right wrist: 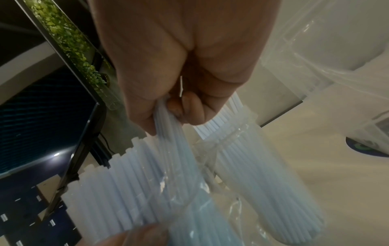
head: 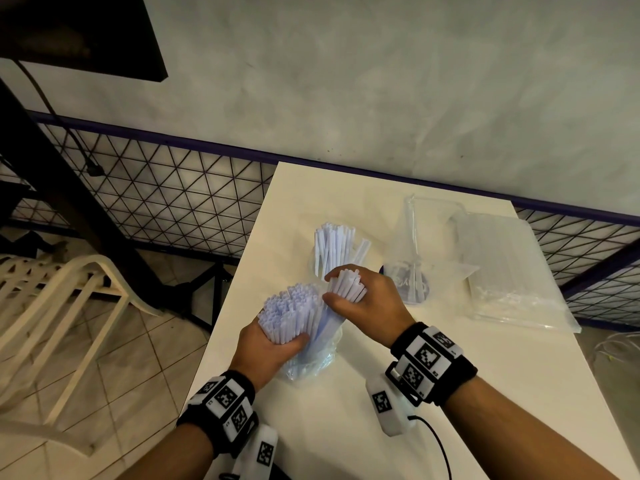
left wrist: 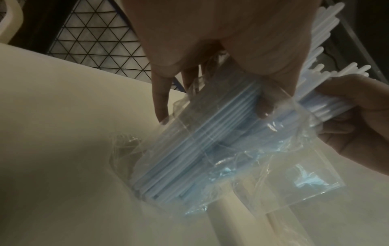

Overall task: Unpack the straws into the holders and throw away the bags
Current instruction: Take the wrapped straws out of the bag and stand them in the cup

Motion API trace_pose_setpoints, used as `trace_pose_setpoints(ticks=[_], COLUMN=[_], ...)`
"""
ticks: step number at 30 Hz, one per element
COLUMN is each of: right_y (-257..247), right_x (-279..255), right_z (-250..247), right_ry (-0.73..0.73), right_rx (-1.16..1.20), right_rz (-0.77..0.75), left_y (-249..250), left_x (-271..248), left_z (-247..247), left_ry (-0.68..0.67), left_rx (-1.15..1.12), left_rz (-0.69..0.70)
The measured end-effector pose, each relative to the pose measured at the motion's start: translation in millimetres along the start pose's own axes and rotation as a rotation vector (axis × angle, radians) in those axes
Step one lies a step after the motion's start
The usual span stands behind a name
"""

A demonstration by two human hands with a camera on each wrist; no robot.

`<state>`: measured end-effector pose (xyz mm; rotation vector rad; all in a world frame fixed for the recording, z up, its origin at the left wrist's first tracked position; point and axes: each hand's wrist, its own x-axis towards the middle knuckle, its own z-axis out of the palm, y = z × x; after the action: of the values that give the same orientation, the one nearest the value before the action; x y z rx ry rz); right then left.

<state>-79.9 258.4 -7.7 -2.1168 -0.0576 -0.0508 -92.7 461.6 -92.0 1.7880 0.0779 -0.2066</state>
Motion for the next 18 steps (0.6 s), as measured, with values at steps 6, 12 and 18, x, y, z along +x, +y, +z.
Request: trace_pose_setpoints(ticks=[6,12,18], right_y=[-10,-24,-54], right_x=[-1,4,23], right_z=[-6,-19,-53], right_ry=[-0.002,0.005,-0.014], right_rx=[0.010,-0.015,-0.002], right_rz=[-0.005,-0.061,-0.122], left_y=[3,3,4], left_x=[-1,-1,-2], left_z=[0,-1,-1], left_ry=[-0.008,-0.004,0.016], left_rx=[0.001,0.011,0.024], left_rz=[-0.006,-0.008,-0.024])
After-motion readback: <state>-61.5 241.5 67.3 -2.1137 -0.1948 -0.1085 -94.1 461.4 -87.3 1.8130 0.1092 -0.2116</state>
